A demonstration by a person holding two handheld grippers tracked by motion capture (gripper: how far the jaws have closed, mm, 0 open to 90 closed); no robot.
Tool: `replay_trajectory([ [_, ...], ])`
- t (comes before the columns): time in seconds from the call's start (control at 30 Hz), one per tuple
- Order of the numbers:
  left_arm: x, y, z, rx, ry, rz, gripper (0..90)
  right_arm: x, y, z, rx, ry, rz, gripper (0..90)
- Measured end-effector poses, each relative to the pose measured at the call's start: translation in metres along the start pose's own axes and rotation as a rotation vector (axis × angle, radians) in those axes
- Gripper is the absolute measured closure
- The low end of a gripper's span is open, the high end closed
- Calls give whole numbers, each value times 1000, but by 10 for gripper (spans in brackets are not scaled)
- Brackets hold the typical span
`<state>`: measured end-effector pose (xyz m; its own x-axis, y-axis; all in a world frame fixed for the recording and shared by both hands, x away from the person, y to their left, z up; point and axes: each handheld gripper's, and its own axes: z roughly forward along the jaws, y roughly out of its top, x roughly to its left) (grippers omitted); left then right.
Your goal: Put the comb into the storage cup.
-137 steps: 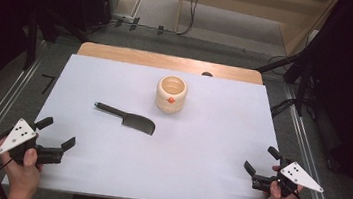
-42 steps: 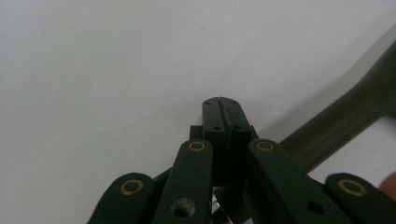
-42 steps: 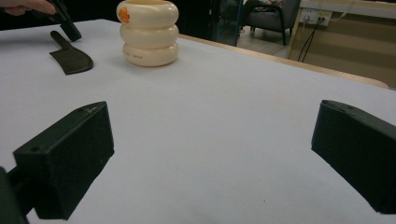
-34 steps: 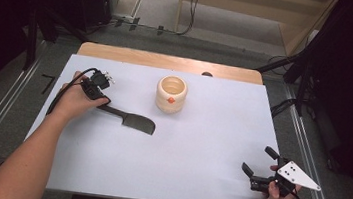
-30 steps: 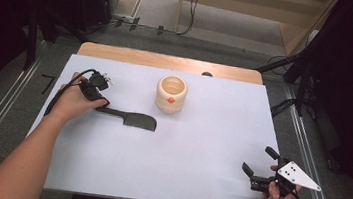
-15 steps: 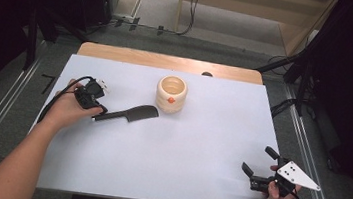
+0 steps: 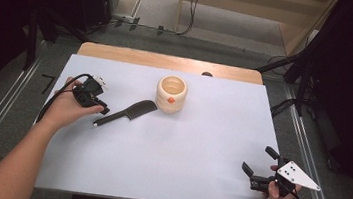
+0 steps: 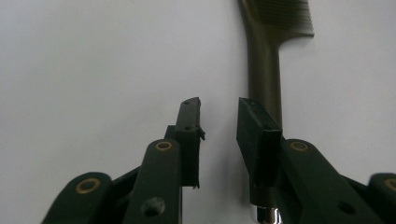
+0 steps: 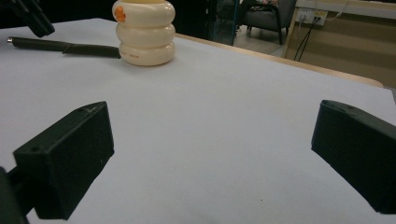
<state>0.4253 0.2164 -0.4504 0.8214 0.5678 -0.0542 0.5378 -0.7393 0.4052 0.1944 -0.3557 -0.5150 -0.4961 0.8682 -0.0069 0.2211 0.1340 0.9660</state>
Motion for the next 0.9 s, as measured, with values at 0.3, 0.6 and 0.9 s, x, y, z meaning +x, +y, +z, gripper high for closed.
replay_trajectory([
  [0.3, -13, 13, 9, 38, -39, 44, 627, 0, 0, 0, 1, 1, -1, 0],
  [0.6, -25, 19, 26, 127, -20, 97, 616, 0, 0, 0, 1, 2, -2, 0],
  [0.9, -28, 17, 29, 137, 20, 124, 711, 0, 0, 0, 1, 1, -2, 0],
])
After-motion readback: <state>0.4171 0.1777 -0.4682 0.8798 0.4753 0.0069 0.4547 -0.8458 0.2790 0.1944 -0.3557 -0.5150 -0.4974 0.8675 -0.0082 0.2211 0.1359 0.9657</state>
